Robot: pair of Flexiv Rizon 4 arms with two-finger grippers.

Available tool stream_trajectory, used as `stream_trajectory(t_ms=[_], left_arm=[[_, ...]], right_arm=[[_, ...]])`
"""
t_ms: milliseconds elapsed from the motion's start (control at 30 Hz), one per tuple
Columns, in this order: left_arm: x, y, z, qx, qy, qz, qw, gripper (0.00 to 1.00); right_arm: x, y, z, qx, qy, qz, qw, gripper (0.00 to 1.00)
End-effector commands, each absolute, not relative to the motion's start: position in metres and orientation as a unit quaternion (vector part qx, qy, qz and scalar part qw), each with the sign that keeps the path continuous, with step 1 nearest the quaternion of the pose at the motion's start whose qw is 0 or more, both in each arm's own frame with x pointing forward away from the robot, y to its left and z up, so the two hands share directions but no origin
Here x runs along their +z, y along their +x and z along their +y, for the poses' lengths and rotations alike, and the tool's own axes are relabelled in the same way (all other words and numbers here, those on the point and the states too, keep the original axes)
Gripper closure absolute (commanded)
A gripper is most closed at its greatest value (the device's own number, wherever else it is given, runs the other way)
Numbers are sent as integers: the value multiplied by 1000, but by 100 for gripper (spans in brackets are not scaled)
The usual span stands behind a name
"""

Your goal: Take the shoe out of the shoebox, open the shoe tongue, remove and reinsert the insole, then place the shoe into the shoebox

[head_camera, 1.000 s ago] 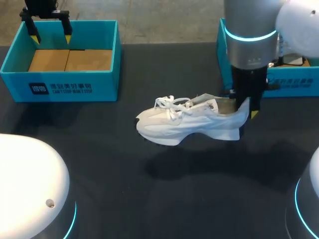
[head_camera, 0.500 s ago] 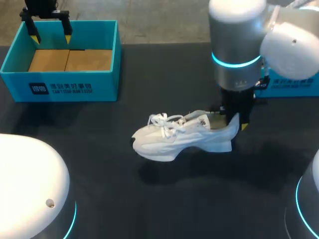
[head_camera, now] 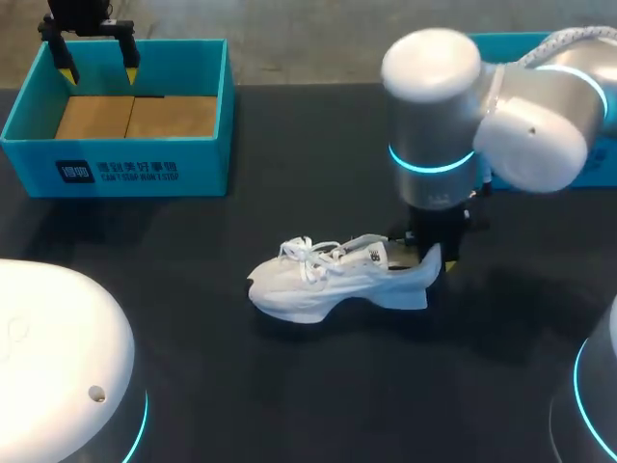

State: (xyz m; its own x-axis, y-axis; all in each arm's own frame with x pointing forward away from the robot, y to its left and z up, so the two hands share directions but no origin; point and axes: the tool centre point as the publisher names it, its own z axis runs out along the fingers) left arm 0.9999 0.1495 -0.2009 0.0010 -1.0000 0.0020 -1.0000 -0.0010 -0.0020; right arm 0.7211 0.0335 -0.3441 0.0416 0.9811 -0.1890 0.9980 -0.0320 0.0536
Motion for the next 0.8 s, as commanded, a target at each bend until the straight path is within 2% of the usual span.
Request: stream_trajectory(t_ms=[33,567,600,633,700,733,767,800], left_arm=[[-201,1000,150,-1,-707,707,0,0],[-201,1000,150,-1,-707,707,0,0],[-201,1000,150,-1,-707,707,0,0],[-201,1000,150,-1,-707,707,0,0],[-201,1000,150,-1,-707,707,0,0],[-201,1000,150,-1,-707,707,0,0],[-201,1000,150,-1,-707,707,0,0],[-201,1000,150,-1,-707,707,0,0]], right_arm=[[-361,724,38,-55,718,686,101,100],[-398,727,33,-96,724,673,113,100],[-398,726,32,-97,726,671,111,86],[-398,725,32,-97,728,670,109,67],[-394,723,30,-96,731,668,106,56],[-390,722,30,-94,731,668,106,45],[-385,721,30,-91,730,669,106,14],[-381,719,30,-87,728,671,108,0]])
